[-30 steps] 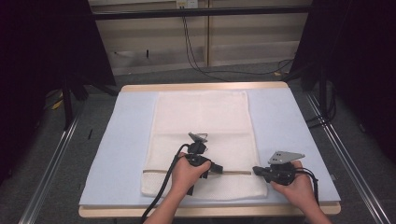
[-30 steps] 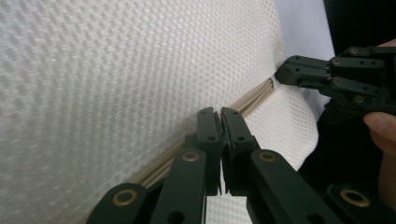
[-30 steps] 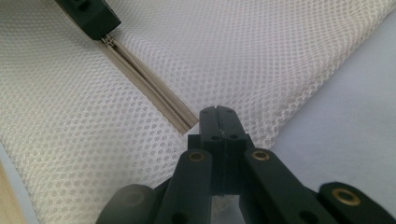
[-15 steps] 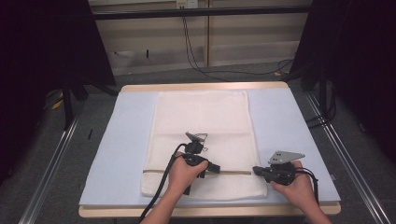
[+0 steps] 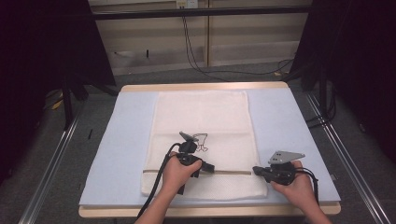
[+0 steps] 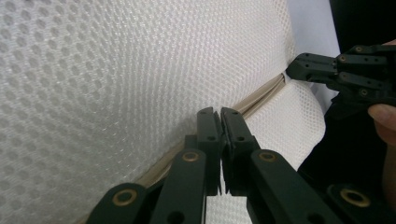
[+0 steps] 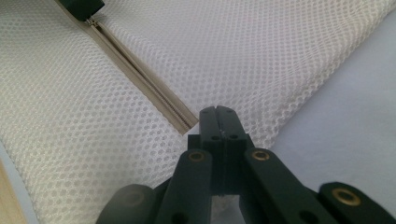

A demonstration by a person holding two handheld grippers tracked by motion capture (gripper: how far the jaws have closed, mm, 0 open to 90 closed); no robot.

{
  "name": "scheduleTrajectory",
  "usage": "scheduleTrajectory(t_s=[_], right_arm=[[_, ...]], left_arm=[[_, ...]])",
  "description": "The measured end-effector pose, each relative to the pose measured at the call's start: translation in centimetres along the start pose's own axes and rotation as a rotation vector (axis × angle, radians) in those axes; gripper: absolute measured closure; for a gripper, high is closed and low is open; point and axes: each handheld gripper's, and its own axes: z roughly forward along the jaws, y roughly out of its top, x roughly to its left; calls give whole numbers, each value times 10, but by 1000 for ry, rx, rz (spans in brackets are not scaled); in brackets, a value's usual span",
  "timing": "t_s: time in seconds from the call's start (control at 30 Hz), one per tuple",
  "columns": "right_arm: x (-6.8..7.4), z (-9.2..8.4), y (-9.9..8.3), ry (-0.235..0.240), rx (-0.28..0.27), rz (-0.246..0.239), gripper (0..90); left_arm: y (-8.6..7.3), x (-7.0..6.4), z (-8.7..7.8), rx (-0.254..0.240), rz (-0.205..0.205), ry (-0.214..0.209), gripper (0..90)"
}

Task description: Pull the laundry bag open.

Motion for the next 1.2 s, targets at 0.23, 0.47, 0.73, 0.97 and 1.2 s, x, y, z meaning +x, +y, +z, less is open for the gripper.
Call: scheduleTrajectory(t_s=[0.23, 0.47, 0.73, 0.97, 1.2], right_arm=[[0, 0, 0, 1, 0, 1, 900], [0, 0, 0, 1, -2, -4, 900], [0, 0, 0, 0, -1, 1, 900], [0, 0, 0, 0, -1, 1, 900], [0, 0, 0, 1, 0, 5, 900]], left_arm=[[-2, 2, -1, -4, -2, -7, 874], [-3, 3, -1, -6, 1, -11, 874], [-4, 5, -3, -5, 0, -17, 873], [-6, 8, -9, -8, -2, -3, 873], [-7, 9, -9, -4, 2, -11, 873]])
